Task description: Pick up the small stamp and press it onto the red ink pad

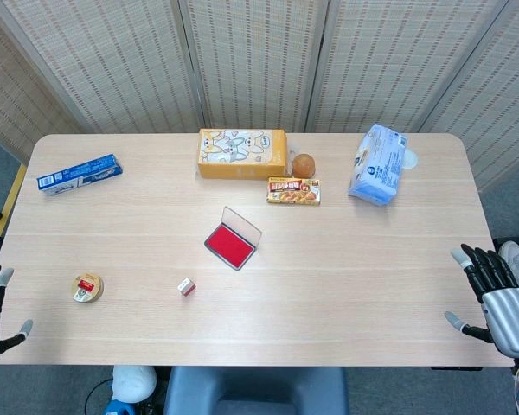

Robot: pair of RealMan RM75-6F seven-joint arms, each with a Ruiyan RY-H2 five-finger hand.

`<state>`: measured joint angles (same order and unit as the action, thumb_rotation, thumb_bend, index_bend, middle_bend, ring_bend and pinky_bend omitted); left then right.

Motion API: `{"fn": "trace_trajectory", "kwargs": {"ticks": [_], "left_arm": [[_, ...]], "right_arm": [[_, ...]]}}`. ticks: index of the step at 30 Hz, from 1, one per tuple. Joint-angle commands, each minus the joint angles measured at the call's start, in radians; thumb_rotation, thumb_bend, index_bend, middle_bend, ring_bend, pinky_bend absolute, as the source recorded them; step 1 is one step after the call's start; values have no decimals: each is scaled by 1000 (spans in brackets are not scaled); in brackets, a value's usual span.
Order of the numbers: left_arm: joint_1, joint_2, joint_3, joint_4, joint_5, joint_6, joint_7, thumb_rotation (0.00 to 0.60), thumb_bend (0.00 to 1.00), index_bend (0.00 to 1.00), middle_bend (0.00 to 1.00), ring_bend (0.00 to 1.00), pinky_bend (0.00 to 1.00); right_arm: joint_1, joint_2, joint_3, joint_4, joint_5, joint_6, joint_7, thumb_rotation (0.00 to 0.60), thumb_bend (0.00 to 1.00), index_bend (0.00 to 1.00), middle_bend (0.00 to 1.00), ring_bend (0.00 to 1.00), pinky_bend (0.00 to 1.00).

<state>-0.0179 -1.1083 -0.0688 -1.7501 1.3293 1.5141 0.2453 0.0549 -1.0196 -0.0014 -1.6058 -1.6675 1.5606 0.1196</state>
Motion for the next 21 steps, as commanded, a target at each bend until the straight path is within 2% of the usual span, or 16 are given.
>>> {"fn": "trace_trajectory", "kwargs": {"ticks": [1,7,11,13,16,19,21], "left_arm": [[0,-1,4,-1,5,0,3,600,287,0,61,70,265],[-7,-6,14,-2,27,-7,25,600,287,0,61,70,265],[-23,1,26,18,72,-29,-14,600,287,0,65,70,265],[-36,7,32,33,86,-55,-42,600,287,0,101,71,265],[-70,22,33,54,99,-109,-61,600,287,0,296,132,265],[-120,27,18,91,121,-165,-108,600,286,0,555,325,281],[-159,31,6,117,133,-207,-143,600,286,12,757,524,331]], "right_arm": [[1,1,2,-1,5,-3,2,600,176,0,0,0,0],[-1,4,2,0,6,2,11,600,176,0,0,0,0],[-3,3,6,-3,16,2,5,600,176,0,0,0,0],[-2,1,8,-5,20,-1,2,600,176,0,0,0,0],[0,0,7,-4,16,-4,-4,600,176,0,0,0,0],[-3,-2,6,-4,9,6,-2,600,176,0,0,0,0],[-6,-1,4,-5,5,11,0,600,176,0,0,0,0]]}}
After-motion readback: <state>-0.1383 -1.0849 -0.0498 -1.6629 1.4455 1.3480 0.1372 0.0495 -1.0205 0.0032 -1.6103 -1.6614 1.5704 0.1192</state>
